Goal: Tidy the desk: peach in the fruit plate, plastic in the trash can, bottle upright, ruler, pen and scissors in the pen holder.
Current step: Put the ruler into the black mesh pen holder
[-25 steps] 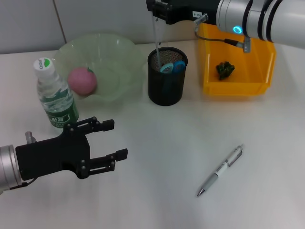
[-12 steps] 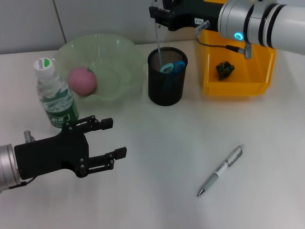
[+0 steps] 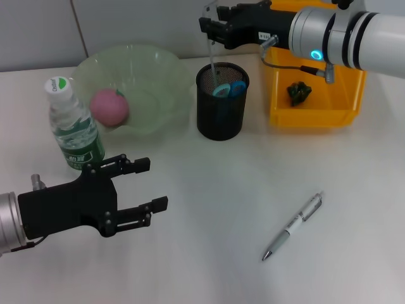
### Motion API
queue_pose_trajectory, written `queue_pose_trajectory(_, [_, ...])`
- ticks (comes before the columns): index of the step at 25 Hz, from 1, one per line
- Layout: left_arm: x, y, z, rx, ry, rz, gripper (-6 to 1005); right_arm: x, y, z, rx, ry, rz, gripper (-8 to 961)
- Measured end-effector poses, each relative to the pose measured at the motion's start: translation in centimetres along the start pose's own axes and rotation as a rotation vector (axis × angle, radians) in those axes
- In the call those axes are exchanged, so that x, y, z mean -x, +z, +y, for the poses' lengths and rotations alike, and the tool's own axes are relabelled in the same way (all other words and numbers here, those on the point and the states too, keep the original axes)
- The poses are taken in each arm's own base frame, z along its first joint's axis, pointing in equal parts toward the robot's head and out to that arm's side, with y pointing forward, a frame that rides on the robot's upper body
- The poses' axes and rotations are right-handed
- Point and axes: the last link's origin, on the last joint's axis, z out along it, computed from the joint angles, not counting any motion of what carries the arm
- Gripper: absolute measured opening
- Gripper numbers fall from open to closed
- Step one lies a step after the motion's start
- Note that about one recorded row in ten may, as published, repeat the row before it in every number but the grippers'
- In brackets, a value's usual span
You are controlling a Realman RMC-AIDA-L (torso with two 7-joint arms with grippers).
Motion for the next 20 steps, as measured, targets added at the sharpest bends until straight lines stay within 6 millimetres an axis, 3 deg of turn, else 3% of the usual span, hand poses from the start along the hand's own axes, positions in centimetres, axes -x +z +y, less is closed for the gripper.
queue_pose_trajectory(14, [-0.14, -0.23, -0.07, -0.002, 0.007, 0.0, 754, 0.03, -0.17, -0.01, 0.005, 0.004, -0.003, 515])
queue_pose_trajectory(20, [-0.16, -0.25, -0.08, -0.003, 0.006, 0.0, 754, 0.26, -0.44, -0.08, 0.001, 0.003, -0.013, 700])
